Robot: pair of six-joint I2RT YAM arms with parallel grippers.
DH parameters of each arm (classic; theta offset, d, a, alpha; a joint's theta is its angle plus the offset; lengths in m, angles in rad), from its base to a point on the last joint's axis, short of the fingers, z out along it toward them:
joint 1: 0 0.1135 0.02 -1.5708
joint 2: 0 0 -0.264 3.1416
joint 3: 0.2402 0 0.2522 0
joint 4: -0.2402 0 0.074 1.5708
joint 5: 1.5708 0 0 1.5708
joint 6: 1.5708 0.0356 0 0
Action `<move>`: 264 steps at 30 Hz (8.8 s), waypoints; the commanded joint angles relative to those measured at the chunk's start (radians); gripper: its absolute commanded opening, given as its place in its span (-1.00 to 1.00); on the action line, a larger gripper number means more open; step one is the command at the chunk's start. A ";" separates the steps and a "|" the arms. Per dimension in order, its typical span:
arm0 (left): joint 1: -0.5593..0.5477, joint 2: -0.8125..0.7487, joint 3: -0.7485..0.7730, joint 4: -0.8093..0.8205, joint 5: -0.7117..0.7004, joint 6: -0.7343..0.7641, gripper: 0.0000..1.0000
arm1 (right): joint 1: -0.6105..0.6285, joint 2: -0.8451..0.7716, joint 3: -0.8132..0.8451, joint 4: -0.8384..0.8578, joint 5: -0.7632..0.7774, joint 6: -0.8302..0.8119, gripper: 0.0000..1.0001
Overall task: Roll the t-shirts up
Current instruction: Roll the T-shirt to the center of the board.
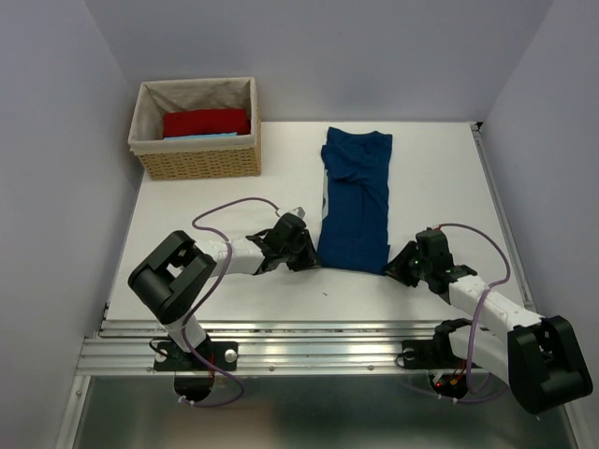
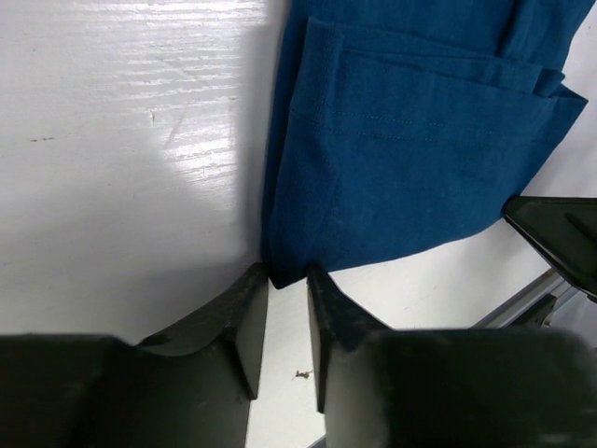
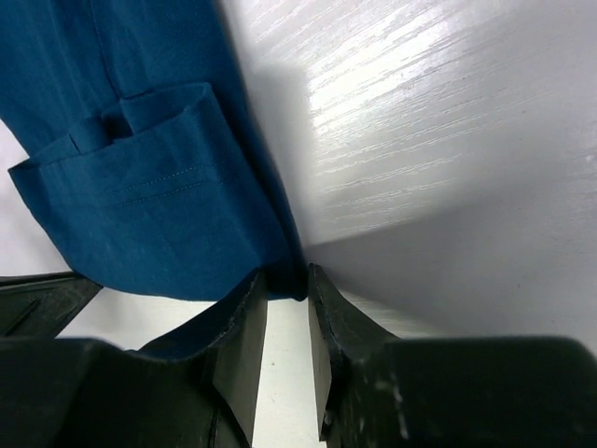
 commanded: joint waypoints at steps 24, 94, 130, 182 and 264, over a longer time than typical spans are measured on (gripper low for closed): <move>-0.003 -0.054 0.011 -0.084 -0.002 0.024 -1.00 | -0.004 -0.031 0.002 -0.020 -0.014 -0.007 -0.98; 0.129 0.104 0.387 -0.384 0.096 0.072 -1.00 | 0.015 0.208 0.387 -0.187 0.118 -0.107 -0.86; -0.020 -0.006 0.432 -0.431 -0.048 0.188 -1.00 | 0.044 0.037 0.332 -0.235 0.141 -0.130 -0.99; -0.066 -0.034 0.191 -0.303 0.091 0.195 -1.00 | 0.308 0.194 0.226 -0.004 -0.068 -0.009 -0.94; 0.095 -0.135 0.106 -0.332 0.089 0.040 -1.00 | 0.298 -0.015 0.235 -0.301 0.292 0.074 -0.99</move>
